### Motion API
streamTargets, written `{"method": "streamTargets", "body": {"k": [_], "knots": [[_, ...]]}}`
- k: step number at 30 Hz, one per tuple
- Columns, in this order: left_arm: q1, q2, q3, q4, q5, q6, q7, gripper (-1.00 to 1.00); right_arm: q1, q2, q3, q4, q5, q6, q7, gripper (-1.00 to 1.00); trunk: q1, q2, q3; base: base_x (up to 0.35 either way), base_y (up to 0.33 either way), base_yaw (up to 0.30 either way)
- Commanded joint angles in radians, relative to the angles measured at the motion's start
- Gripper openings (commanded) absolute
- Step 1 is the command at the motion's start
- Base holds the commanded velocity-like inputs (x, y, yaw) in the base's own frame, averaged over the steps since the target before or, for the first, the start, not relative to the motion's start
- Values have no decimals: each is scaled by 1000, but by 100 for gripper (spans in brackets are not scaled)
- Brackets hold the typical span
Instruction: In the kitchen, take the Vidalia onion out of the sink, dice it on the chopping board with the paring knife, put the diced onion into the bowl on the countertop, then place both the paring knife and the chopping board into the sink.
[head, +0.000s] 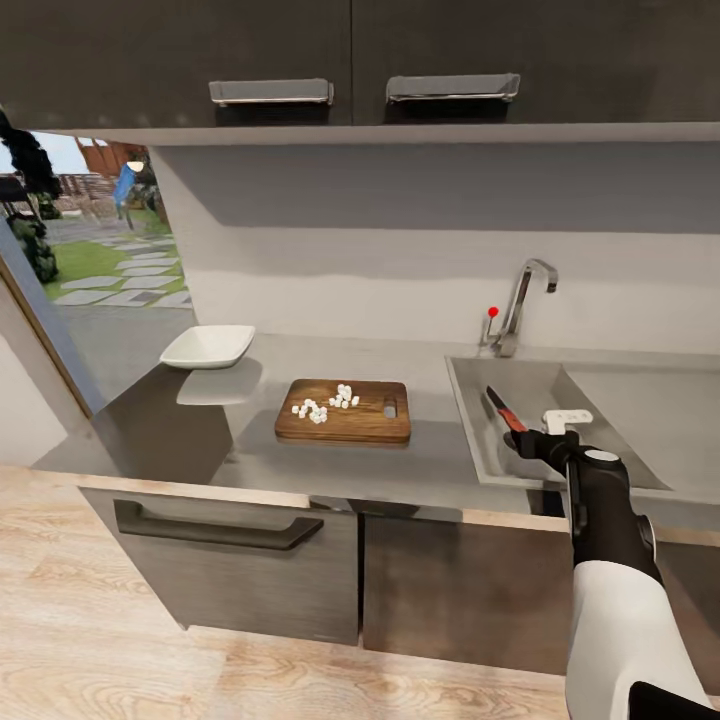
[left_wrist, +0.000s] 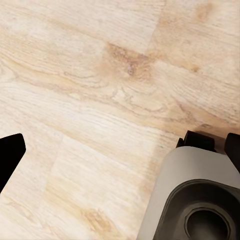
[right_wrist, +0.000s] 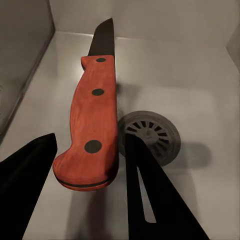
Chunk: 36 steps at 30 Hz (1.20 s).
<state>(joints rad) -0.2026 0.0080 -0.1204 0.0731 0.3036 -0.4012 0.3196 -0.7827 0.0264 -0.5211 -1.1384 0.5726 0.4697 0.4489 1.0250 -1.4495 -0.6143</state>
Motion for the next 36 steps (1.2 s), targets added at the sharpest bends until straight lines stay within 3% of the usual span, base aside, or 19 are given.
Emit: {"method": "streamTargets", "body": {"k": [1,3,4,21,25,26,28,29,30,32,34,36], "knots": [[-1,0,-8,4,6,-5,1,100,-1,1,-4,-1,10,1,10,-100,0,-1,-1,0,0,0],[-1,0,-8,4,6,-5,1,100,-1,2,-4,-1,11,1,10,-100,0,-1,-1,0,0,0],[-1,0,-8,4,6,-5,1,100,-1,3,-4,-1,10,1,10,100,0,-1,-1,0,0,0],[-2,0,-8,4,6,-5,1,100,-1,5,-2,-3,11,1,13,100,0,-1,-1,0,7,0],[-1,-1,-8,4,6,-4,1,100,-1,0,-6,-35,10,9,17,100,0,-1,-1,0,83,0],[-1,-2,-8,4,6,-4,1,100,-1,1,-4,-82,10,21,17,100,0,-1,-1,0,18,0],[-1,-2,-8,4,6,-4,1,100,-2,3,44,-237,10,141,16,100,0,-1,-1,0,8,0],[-1,-2,-8,4,6,-4,1,100,-2,3,122,-346,10,271,16,100,0,-1,-1,0,3,0],[-1,-2,-8,4,6,-4,1,100,-5,1,182,-403,11,354,15,100,0,-1,-1,0,2,0],[-1,-2,-8,4,6,-4,1,100,-26,2,281,-467,12,461,13,100,0,-1,-1,0,1,0],[-1,-2,-8,4,6,-4,1,100,-43,7,321,-486,11,499,12,100,0,-1,-1,0,46,0],[-1,-1,-8,4,6,-4,1,100,-48,11,334,-483,10,507,13,100,0,-1,-1,0,191,0]]}}
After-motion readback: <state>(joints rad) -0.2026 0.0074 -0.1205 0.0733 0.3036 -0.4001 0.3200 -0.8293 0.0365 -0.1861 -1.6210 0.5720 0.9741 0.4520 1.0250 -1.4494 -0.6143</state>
